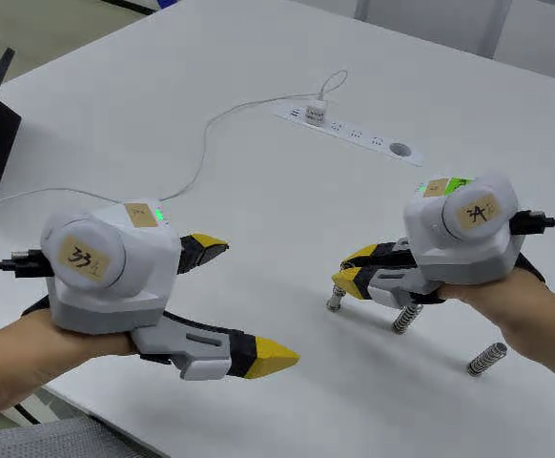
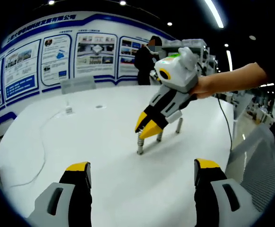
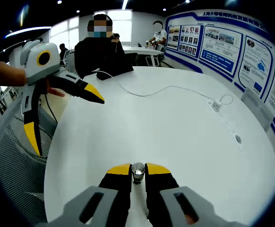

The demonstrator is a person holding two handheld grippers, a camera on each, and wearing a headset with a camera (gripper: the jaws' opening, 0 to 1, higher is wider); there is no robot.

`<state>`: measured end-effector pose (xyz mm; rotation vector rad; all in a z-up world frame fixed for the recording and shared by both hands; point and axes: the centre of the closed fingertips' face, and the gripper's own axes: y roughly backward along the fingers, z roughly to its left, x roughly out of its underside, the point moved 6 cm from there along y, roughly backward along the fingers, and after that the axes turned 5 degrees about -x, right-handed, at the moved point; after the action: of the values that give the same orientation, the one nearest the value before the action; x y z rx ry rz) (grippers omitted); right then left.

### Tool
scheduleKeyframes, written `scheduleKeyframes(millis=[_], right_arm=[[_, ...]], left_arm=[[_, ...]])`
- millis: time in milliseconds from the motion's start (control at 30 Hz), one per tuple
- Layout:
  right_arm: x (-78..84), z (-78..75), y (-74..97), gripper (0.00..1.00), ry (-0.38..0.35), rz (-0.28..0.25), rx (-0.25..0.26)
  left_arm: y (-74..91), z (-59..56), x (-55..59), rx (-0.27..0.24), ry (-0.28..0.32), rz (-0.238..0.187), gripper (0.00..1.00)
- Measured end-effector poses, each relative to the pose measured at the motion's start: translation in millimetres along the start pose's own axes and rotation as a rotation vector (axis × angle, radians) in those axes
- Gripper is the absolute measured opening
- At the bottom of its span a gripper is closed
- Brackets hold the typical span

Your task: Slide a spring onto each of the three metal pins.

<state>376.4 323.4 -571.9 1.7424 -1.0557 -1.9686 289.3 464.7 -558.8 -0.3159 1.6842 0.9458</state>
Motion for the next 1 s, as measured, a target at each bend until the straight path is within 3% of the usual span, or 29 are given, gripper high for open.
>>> scheduleKeyframes(millis=[633,1000], right_arm=[[15.4,3.8,-12.0,0.12,-0.006,0.04,-0.028],[13.9,2.6,-13.4,0.18,-0.011,0.026,-0.025]], left_arm=[[5.8,2.5,3.1,0.003,-0.026,0.013,0.9],[6.7,4.7,1.0,0.0,-0.051,0.012,0.91]])
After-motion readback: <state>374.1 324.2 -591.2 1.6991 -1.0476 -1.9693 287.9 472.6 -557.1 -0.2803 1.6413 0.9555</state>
